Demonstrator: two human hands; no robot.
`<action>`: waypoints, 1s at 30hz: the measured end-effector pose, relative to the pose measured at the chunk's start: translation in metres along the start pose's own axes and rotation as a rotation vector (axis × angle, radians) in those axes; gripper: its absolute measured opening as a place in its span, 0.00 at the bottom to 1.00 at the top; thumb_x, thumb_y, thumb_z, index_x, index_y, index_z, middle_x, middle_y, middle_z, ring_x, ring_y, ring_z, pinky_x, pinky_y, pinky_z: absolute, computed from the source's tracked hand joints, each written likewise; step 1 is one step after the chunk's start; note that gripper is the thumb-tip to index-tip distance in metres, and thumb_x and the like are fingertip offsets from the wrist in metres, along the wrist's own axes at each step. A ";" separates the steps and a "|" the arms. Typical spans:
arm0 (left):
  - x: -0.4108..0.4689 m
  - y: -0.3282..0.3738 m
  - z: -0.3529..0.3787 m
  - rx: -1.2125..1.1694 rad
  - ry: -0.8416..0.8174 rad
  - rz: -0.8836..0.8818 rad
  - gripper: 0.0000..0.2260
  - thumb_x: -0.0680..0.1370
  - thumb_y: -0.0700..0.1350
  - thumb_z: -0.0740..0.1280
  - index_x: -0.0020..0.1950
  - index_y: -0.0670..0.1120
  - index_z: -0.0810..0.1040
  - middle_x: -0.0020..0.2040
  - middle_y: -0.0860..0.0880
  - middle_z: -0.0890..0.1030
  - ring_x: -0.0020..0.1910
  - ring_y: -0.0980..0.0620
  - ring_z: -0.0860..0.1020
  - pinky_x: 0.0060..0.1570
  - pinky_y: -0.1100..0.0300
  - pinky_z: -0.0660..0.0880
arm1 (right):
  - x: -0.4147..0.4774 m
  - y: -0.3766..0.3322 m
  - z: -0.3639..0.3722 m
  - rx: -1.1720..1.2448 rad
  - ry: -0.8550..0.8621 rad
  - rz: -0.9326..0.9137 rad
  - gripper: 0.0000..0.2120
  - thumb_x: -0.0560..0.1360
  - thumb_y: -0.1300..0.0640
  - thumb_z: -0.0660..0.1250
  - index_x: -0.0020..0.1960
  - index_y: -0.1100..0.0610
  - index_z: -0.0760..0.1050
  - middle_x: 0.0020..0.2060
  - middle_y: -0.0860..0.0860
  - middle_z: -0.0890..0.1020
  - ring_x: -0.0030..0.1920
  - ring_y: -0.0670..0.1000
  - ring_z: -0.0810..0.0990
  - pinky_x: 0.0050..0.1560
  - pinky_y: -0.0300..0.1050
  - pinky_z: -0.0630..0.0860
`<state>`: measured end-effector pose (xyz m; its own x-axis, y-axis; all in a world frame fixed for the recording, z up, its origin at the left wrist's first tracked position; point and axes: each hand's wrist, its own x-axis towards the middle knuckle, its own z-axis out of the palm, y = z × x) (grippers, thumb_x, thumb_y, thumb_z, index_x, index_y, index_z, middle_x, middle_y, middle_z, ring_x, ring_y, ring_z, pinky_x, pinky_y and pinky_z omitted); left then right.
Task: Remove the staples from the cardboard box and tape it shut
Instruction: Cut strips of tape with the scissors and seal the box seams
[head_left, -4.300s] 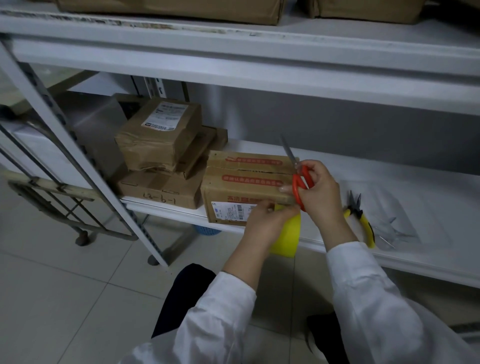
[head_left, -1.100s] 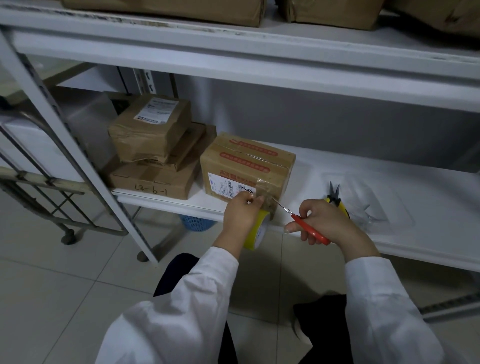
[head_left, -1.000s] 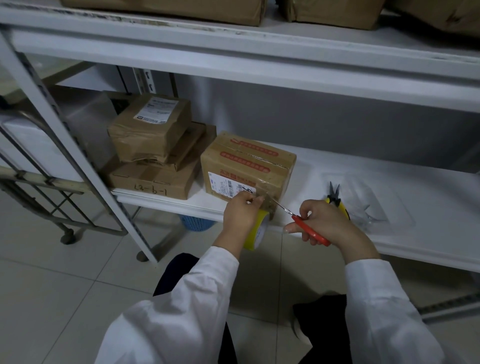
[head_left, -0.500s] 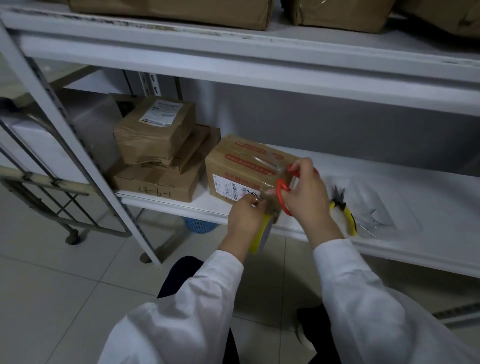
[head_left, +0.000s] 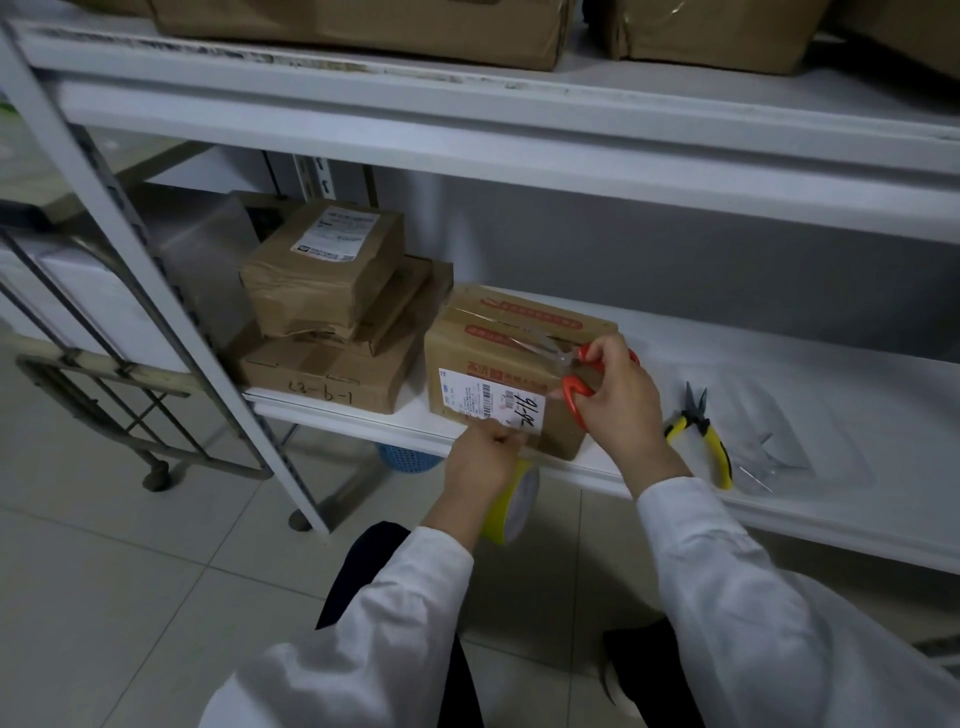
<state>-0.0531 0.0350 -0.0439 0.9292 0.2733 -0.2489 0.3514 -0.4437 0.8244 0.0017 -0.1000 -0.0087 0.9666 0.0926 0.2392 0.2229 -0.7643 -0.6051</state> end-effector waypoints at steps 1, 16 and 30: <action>-0.001 -0.003 0.000 -0.025 0.000 0.004 0.10 0.78 0.45 0.63 0.54 0.42 0.80 0.56 0.42 0.81 0.58 0.42 0.76 0.56 0.54 0.72 | 0.001 0.000 0.001 0.018 0.000 0.006 0.17 0.71 0.57 0.72 0.48 0.51 0.62 0.49 0.50 0.78 0.48 0.54 0.78 0.43 0.43 0.71; 0.002 0.002 -0.041 -0.398 0.212 -0.033 0.07 0.79 0.48 0.63 0.41 0.49 0.73 0.43 0.50 0.76 0.45 0.50 0.75 0.50 0.57 0.69 | 0.007 -0.001 0.004 0.075 0.078 0.049 0.20 0.70 0.52 0.73 0.48 0.49 0.61 0.47 0.48 0.77 0.44 0.52 0.76 0.41 0.46 0.74; 0.019 -0.003 -0.029 -0.409 0.059 0.115 0.11 0.78 0.44 0.65 0.35 0.49 0.71 0.39 0.56 0.76 0.44 0.54 0.75 0.46 0.61 0.71 | 0.001 0.020 -0.033 0.216 0.021 0.145 0.19 0.69 0.59 0.75 0.42 0.47 0.63 0.40 0.45 0.79 0.43 0.51 0.79 0.35 0.39 0.72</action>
<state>-0.0393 0.0664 -0.0360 0.9473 0.2951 -0.1243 0.1606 -0.1021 0.9817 0.0032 -0.1362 0.0048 0.9881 -0.0232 0.1522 0.1060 -0.6146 -0.7817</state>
